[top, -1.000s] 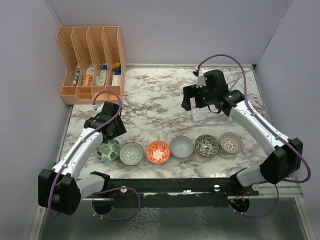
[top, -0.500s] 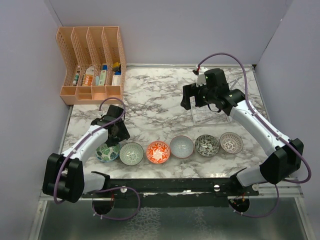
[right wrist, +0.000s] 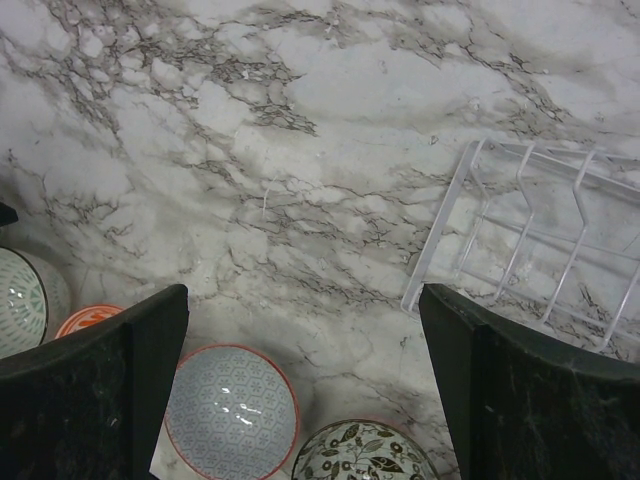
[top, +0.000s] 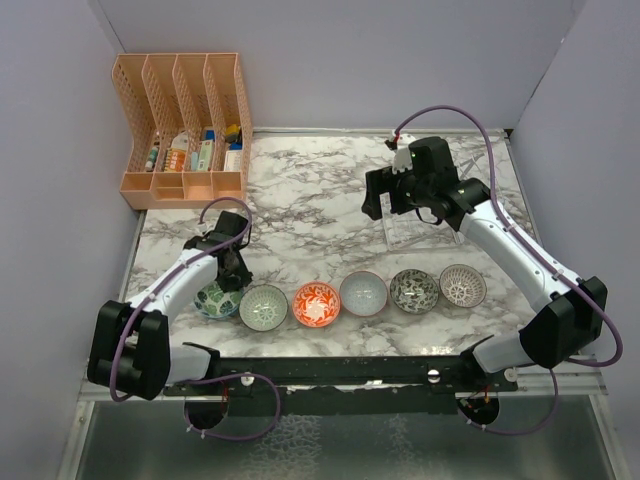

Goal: Load the bowls into the dish rack

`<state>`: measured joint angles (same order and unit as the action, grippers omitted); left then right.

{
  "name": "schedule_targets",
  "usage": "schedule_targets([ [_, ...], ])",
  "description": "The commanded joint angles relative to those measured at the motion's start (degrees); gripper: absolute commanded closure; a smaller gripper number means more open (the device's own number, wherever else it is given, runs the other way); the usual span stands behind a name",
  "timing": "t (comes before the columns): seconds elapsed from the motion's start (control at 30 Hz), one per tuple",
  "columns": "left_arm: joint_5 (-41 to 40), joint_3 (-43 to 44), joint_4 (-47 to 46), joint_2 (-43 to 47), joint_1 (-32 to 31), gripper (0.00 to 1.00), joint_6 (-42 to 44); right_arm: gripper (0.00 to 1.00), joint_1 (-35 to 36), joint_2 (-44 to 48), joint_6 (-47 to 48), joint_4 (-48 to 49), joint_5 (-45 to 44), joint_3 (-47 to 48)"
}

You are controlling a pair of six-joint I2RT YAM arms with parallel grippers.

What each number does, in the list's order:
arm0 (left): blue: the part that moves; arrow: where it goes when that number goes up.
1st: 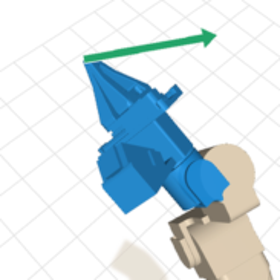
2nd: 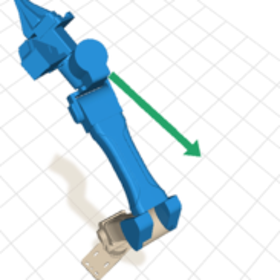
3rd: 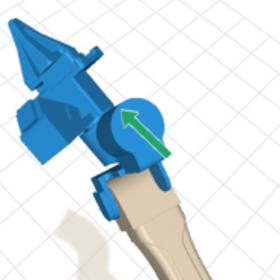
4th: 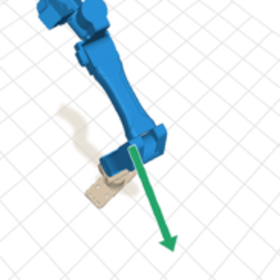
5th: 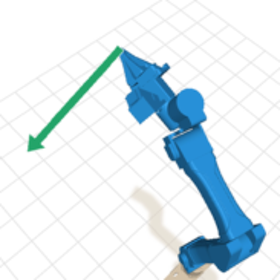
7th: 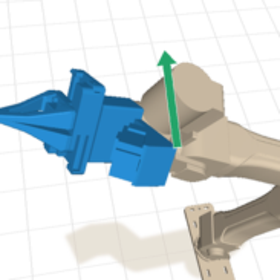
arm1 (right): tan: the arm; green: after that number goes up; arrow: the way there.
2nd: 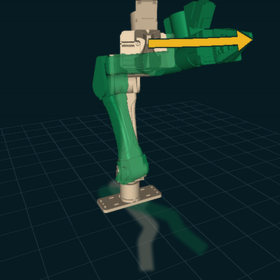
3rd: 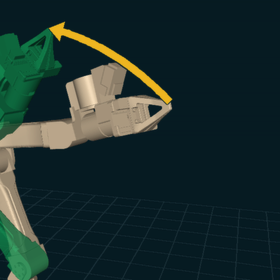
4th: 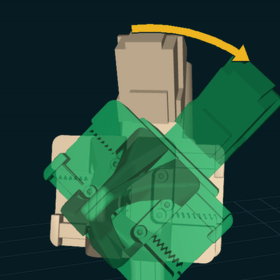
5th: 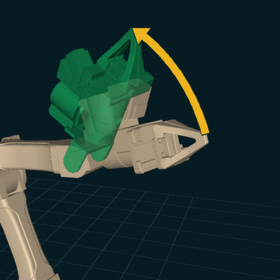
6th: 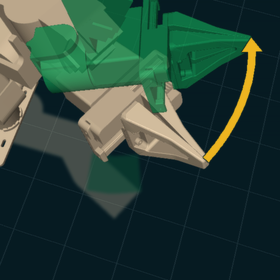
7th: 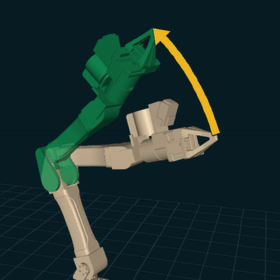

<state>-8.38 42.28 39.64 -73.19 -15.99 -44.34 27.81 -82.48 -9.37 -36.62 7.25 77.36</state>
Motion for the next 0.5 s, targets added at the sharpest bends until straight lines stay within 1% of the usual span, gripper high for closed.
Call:
schedule_targets([
  [0.0, -1.07, -0.68, 1.19, 0.14, 0.04, 0.75, 1.19, 0.02, 0.40, 1.44, 0.95, -1.00, -2.27, 1.71],
  [0.1, -1.84, -0.09, 1.83, 0.29, 0.10, 0.84, 2.20, 0.03, 0.35, 1.58, 0.78, -1.48, -3.03, 2.62],
  [0.17, -1.98, 0.95, 2.37, 0.20, 0.10, 0.96, 2.87, 0.03, 0.40, 1.66, 0.41, -1.67, -3.74, 3.07],
  [0.2, -2.04, 1.88, 2.58, 0.11, 0.10, 1.00, 3.33, 0.04, 0.39, 1.62, 0.14, -1.82, -4.41, 3.37],
  [0.33, -2.16, 7.35, 3.62, -0.56, 0.08, 1.00, 5.85, 0.04, 0.20, 1.31, -0.98, -2.34, -7.99, 5.67],
  [0.47, -1.35, 15.70, 4.36, -1.48, 0.09, 1.00, 8.37, 0.04, -0.96, 0.45, -2.82, -2.83, -8.91, 9.72],
])
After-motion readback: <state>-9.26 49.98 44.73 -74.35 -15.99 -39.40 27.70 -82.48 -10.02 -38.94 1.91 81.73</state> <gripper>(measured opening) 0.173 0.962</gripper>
